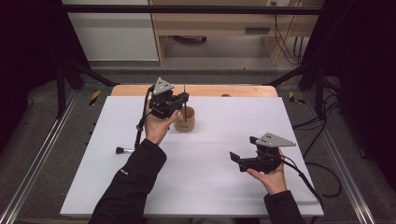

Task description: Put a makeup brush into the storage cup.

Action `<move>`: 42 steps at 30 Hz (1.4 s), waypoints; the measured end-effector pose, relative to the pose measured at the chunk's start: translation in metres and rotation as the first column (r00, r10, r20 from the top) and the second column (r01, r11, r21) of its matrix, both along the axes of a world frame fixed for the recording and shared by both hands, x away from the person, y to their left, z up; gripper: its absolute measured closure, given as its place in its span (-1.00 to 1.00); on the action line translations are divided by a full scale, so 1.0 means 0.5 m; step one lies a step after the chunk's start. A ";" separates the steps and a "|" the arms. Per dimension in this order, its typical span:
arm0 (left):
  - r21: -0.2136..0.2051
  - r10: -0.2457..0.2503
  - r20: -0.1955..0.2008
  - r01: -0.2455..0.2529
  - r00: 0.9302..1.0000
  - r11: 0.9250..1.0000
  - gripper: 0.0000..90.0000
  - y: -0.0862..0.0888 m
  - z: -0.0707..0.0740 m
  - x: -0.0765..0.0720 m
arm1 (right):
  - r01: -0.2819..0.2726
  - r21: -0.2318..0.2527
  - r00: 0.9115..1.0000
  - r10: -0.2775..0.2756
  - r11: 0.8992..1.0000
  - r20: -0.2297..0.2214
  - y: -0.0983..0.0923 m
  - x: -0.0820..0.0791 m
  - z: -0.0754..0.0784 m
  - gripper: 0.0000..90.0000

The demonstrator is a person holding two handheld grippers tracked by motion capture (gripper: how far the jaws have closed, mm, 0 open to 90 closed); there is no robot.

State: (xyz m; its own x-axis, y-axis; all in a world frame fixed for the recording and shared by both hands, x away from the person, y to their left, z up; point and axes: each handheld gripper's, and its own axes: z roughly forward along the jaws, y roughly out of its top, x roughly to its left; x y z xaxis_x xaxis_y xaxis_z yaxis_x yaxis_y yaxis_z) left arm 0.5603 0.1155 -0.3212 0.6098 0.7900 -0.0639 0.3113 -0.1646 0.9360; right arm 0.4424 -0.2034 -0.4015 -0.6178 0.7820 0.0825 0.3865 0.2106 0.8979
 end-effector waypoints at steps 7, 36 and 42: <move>0.015 0.018 0.003 -0.018 1.000 1.000 0.88 -0.005 -0.002 0.025 | 0.001 -0.004 1.000 -0.001 1.000 -0.001 0.000 0.001 -0.001 -0.91; 0.028 0.078 -0.025 -0.077 0.997 0.997 0.88 -0.010 -0.044 0.095 | -0.007 0.004 1.000 0.007 1.000 -0.003 0.002 0.000 -0.001 -0.91; 0.043 0.082 -0.025 -0.081 0.996 0.996 0.88 -0.014 -0.053 0.101 | -0.007 0.006 1.000 0.007 1.000 -0.003 0.001 0.000 0.000 -0.91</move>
